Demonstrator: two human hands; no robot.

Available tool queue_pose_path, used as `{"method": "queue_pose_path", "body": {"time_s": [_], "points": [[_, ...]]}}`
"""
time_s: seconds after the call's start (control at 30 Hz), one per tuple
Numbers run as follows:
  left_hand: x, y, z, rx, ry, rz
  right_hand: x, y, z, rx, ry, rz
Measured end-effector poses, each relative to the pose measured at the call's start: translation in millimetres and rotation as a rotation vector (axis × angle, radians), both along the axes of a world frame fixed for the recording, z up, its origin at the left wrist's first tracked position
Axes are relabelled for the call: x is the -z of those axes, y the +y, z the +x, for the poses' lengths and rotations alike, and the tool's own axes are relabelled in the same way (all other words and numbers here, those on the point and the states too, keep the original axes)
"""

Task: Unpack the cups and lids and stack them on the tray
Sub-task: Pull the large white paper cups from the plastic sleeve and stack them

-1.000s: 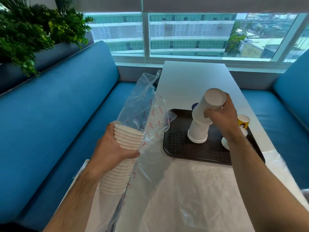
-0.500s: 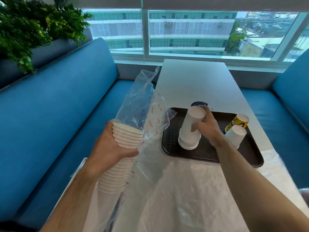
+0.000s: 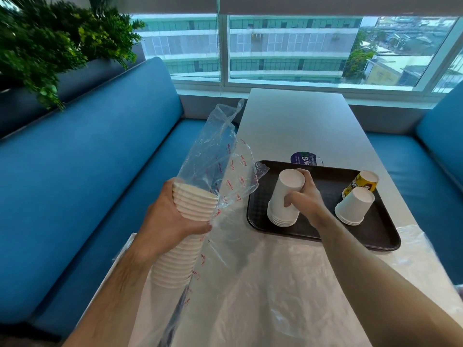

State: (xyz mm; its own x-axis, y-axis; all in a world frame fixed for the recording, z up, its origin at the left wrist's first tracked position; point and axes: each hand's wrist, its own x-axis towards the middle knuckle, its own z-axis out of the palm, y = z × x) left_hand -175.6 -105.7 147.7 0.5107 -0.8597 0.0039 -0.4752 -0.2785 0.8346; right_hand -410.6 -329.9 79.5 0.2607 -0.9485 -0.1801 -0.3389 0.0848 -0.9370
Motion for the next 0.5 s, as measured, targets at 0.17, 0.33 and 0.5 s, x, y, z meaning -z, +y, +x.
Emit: {"method": "queue_pose_path", "body": {"time_s": [0.17,0.33,0.5], "points": [[-1,3,-1,-0.013,-0.012,-0.009,-12,13,-6,0.058,0.241,-0.191],[-2,4,0,-0.023,0.001,-0.018,-42,67,22,0.103,-0.078,-0.412],[-6,8,2,-0.039,0.050,-0.035,-48,123,55,-0.468,-0.208,0.157]]}}
